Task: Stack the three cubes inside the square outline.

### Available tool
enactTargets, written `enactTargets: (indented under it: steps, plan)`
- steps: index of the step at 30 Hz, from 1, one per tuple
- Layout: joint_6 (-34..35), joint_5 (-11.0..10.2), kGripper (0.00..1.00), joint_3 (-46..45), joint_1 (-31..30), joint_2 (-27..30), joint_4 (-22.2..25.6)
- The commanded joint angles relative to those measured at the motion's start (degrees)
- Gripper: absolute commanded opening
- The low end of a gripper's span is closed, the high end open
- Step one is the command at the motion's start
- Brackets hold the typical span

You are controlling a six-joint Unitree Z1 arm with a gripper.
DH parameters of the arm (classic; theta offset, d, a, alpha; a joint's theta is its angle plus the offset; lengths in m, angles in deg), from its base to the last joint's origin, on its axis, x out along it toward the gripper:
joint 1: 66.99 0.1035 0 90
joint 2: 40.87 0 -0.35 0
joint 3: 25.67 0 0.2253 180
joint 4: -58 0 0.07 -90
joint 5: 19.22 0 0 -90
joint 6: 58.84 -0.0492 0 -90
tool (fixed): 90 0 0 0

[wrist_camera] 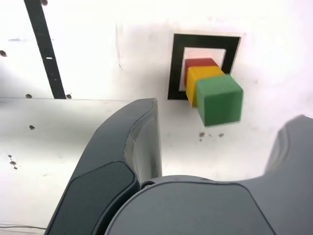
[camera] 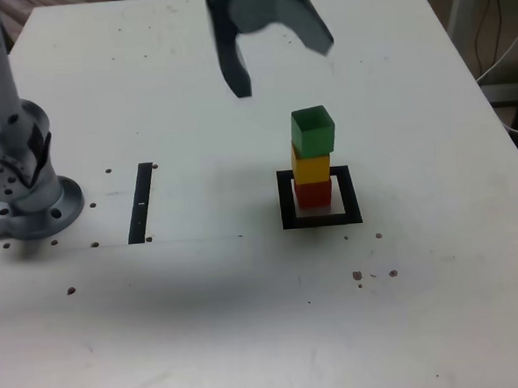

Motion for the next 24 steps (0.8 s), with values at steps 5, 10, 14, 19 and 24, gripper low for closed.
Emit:
enactTargets:
  steps: [5,10,14,19,24]
  plan:
    - [-3.33,3.52,1.00,-0.92,-0.31,4.34,6.36]
    - [-4.50,4.31,1.00,-8.42,-1.05,8.64,6.89]
    - [-5.11,4.02,1.00,-17.48,-2.04,11.96,4.86]
    - [-5.48,3.91,1.00,-27.24,-4.50,14.59,-0.27]
    - [-4.52,3.49,1.00,-36.14,-7.30,15.87,-6.91]
